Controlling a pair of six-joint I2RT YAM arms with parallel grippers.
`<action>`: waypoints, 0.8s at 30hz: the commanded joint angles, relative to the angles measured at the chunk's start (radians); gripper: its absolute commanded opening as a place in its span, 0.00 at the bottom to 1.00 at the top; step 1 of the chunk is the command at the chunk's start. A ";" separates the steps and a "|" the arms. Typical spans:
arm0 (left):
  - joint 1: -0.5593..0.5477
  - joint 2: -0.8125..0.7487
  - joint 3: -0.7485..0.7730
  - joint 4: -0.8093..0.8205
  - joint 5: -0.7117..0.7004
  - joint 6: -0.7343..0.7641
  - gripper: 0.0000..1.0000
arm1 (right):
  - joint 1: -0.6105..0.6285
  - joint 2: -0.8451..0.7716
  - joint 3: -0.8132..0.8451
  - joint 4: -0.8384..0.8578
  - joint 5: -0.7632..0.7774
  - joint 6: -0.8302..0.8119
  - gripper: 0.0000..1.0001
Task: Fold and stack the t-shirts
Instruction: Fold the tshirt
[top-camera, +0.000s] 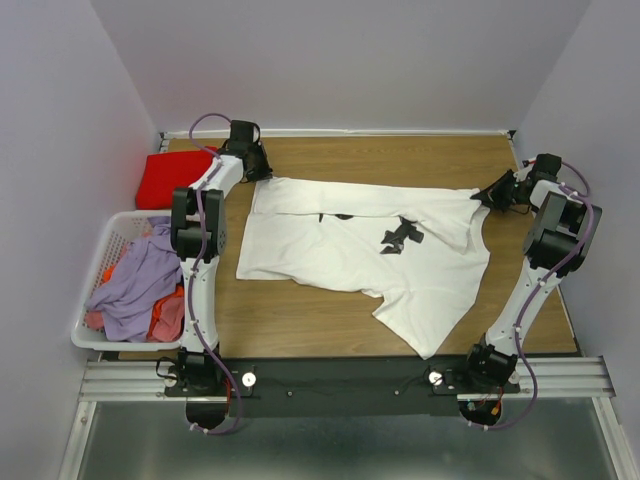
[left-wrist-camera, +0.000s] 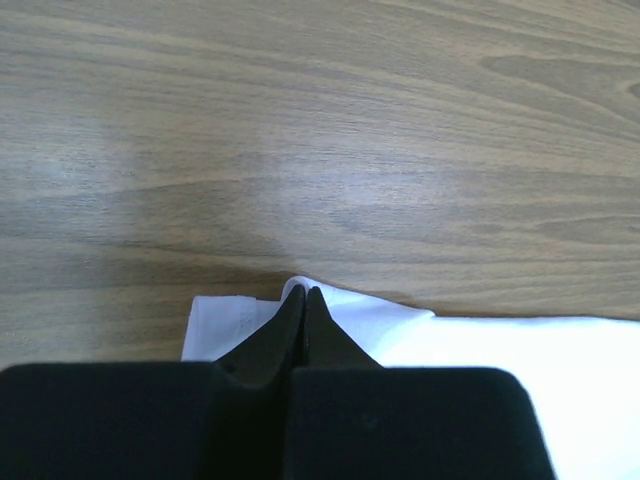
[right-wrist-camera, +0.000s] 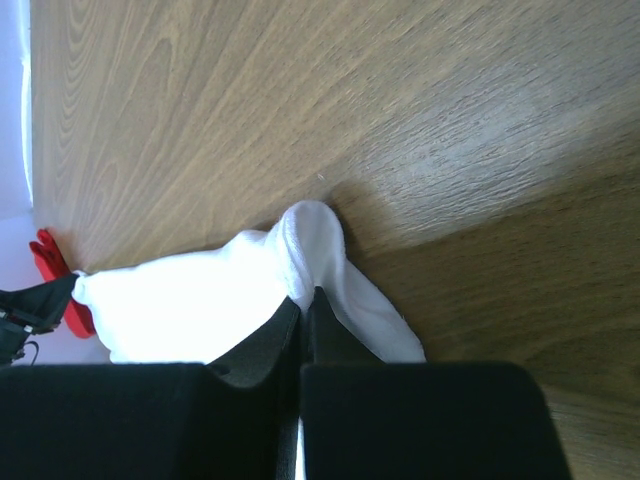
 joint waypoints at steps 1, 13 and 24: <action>0.019 -0.020 0.035 0.003 -0.055 0.007 0.00 | -0.011 0.027 0.014 0.010 0.027 -0.004 0.09; 0.081 0.015 0.088 -0.002 -0.088 -0.001 0.00 | -0.031 0.071 0.074 0.010 0.027 0.011 0.08; 0.081 0.052 0.125 0.020 -0.066 0.025 0.12 | -0.027 0.114 0.137 0.011 -0.015 0.002 0.20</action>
